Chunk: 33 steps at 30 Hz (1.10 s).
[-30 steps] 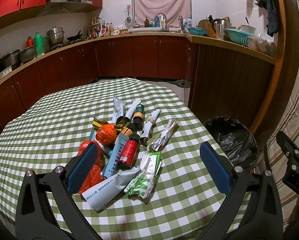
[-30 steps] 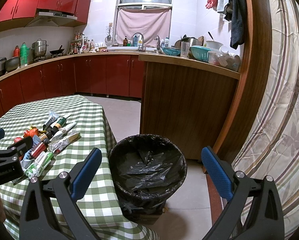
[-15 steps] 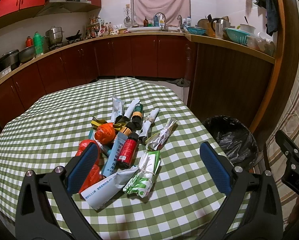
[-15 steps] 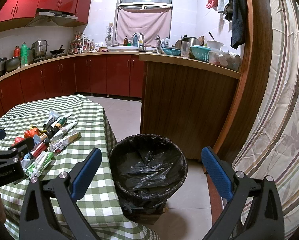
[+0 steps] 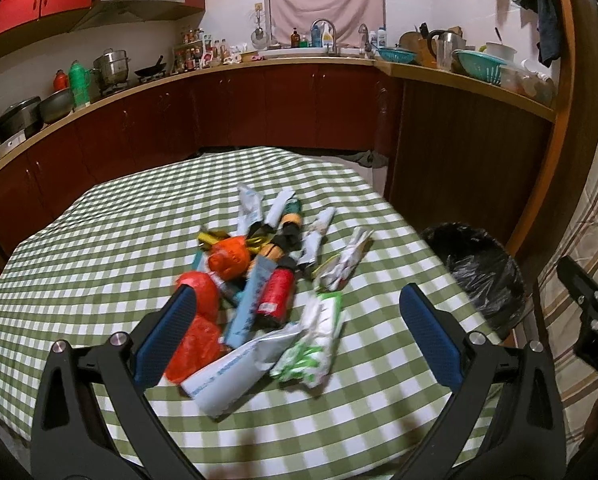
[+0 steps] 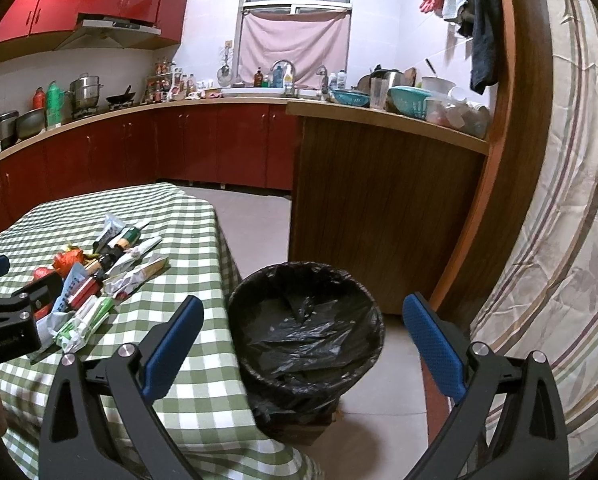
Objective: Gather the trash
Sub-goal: 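Reach the right tool to the green-white wrapped package and close on it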
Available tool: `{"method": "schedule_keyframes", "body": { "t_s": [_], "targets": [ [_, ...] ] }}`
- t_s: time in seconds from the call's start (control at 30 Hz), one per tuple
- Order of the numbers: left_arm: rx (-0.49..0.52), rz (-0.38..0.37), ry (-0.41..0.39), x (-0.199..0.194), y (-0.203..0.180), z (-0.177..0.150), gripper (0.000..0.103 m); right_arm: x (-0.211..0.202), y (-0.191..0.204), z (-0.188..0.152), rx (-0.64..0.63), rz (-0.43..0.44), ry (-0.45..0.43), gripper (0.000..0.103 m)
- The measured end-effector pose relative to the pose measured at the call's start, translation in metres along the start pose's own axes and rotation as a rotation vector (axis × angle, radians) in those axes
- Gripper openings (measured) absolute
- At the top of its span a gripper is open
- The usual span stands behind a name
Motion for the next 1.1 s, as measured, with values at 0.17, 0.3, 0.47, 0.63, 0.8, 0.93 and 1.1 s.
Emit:
{"method": "schedule_keyframes", "body": {
  "t_s": [0.17,0.3,0.47,0.63,0.8,0.93,1.1],
  "targets": [
    [-0.003,0.034,0.008,-0.001,0.029,-0.001,0.098,0.006,0.021,0.001,-0.027,0.039,0.007,0.097],
    [0.003,0.073,0.014,-0.002,0.055,-0.005,0.097,0.011,0.045,0.002,-0.053,0.079,0.010,0.097],
    [-0.011,0.116,0.034,0.000,0.092,-0.007,0.092,0.017,0.082,0.005,-0.076,0.150,0.027,0.095],
    [-0.036,0.160,0.042,0.001,0.127,-0.008,0.091,0.019,0.123,0.011,-0.098,0.214,0.029,0.086],
    [-0.071,0.198,0.050,0.001,0.165,-0.010,0.091,0.027,0.163,0.011,-0.117,0.283,0.073,0.062],
    [-0.089,0.226,0.049,-0.001,0.187,-0.009,0.091,0.030,0.187,0.006,-0.148,0.332,0.105,0.060],
    [-0.121,0.225,0.067,0.004,0.201,-0.013,0.091,0.035,0.205,0.002,-0.162,0.361,0.142,0.060]
  ]
}}
Point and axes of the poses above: each gripper's, at about its wrist camera, not at the fingertips, and x roughly the way its jaws point, y to its left, z to its top, the point moved 8 cm from there along x, roughly the way its jaws point, and after that the axes turned 13 degrees about -x, right-handed, at the moved point
